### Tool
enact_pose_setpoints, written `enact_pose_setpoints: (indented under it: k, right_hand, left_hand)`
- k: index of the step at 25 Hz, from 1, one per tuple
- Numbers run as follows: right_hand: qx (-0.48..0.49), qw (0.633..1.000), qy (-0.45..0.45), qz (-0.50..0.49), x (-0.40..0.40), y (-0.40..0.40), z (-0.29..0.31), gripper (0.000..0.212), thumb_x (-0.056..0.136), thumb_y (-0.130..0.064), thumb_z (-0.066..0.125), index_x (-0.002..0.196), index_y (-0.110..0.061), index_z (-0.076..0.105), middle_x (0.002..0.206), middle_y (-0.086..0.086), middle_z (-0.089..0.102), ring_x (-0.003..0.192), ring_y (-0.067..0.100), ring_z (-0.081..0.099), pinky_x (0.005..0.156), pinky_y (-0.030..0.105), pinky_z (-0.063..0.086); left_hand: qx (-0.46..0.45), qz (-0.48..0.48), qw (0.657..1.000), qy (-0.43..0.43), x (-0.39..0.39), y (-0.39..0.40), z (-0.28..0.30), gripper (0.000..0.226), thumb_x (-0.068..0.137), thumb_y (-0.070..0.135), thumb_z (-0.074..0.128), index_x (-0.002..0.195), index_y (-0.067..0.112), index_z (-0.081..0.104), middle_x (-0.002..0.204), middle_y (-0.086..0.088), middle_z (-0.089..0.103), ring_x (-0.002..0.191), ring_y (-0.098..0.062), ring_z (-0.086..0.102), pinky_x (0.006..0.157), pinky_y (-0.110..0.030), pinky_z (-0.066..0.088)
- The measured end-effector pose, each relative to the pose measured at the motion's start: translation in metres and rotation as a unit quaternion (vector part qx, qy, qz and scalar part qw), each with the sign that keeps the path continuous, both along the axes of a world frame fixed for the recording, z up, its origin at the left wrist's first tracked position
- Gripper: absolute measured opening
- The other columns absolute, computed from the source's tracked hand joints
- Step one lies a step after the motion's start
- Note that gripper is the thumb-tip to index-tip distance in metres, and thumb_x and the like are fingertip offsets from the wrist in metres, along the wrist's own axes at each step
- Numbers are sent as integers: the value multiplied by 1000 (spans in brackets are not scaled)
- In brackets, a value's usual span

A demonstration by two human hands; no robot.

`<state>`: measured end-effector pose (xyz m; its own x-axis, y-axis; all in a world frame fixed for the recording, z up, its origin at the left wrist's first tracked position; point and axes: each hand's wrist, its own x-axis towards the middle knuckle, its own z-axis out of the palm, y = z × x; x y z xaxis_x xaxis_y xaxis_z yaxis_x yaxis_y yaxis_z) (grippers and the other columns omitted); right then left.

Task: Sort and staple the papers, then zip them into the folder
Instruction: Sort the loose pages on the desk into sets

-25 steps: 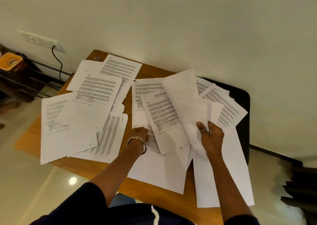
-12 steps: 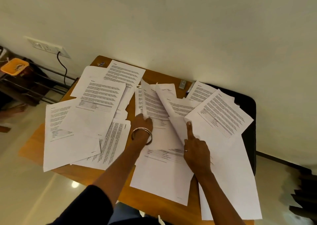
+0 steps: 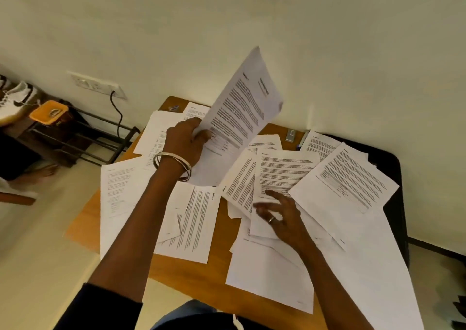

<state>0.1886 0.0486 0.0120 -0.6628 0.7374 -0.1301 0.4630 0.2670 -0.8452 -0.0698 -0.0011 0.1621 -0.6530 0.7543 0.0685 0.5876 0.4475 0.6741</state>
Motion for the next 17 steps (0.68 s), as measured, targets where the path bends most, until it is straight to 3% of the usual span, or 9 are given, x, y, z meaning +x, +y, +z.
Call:
enact_pose_setpoints:
  k: [2, 5, 7, 9, 11, 14, 17]
  right_hand:
    - [-127, 968, 124, -175, -25, 19, 32, 22, 92, -29, 60, 113, -28, 67, 121, -14, 59, 121, 13, 51, 92, 26, 47]
    - [-220, 907, 193, -303, -50, 47, 57, 21, 94, -29, 58, 113, -24, 63, 117, 1, 65, 108, 24, 62, 77, 30, 54]
    - [-241, 893, 193, -327, -62, 58, 67, 16, 93, -30, 59, 108, -26, 63, 115, 5, 66, 105, 25, 64, 77, 31, 52]
    - [-279, 880, 188, -336, -74, 63, 72, 12, 92, -29, 61, 103, -31, 63, 117, 4, 66, 104, 24, 63, 77, 32, 46]
    - [-300, 888, 117, -329, -82, 65, 68, 30, 88, -39, 64, 116, -29, 60, 118, 3, 66, 106, 26, 62, 76, 33, 43]
    - [-374, 872, 35, -313, -93, 52, 50, 52, 82, -55, 64, 124, -25, 56, 112, 6, 65, 101, 29, 62, 76, 36, 49]
    - [-464, 820, 130, -308, -99, 33, 37, 41, 84, -40, 69, 116, -17, 60, 93, 8, 72, 84, 23, 68, 71, 37, 56]
  left_hand:
    - [55, 8, 993, -105, -6, -2, -1, 27, 92, 23, 55, 113, 8, 61, 101, 2, 58, 84, -16, 53, 72, -19, 40]
    - [97, -19, 957, -272, -13, -9, -22, 20, 88, 15, 61, 107, 9, 65, 101, 0, 64, 82, -14, 60, 75, -20, 48]
    - [103, -29, 929, -356, -17, -14, -43, 17, 86, 10, 63, 102, 13, 68, 95, 3, 69, 89, -19, 64, 84, -32, 52]
    - [100, -27, 897, -430, -19, -18, -56, 16, 86, 7, 62, 99, 15, 69, 87, 6, 73, 87, -20, 66, 77, -31, 55]
    - [95, -39, 848, -519, -24, -21, -63, 18, 87, 5, 58, 101, 11, 67, 87, 2, 74, 83, -21, 67, 70, -29, 58]
    - [99, -75, 785, -607, -35, -23, -73, 23, 89, 4, 52, 110, 6, 63, 102, -7, 70, 92, -24, 67, 77, -33, 58]
    - [81, -113, 760, -635, -37, -25, -76, 23, 90, 3, 49, 108, 7, 62, 100, -4, 71, 92, -21, 67, 75, -30, 57]
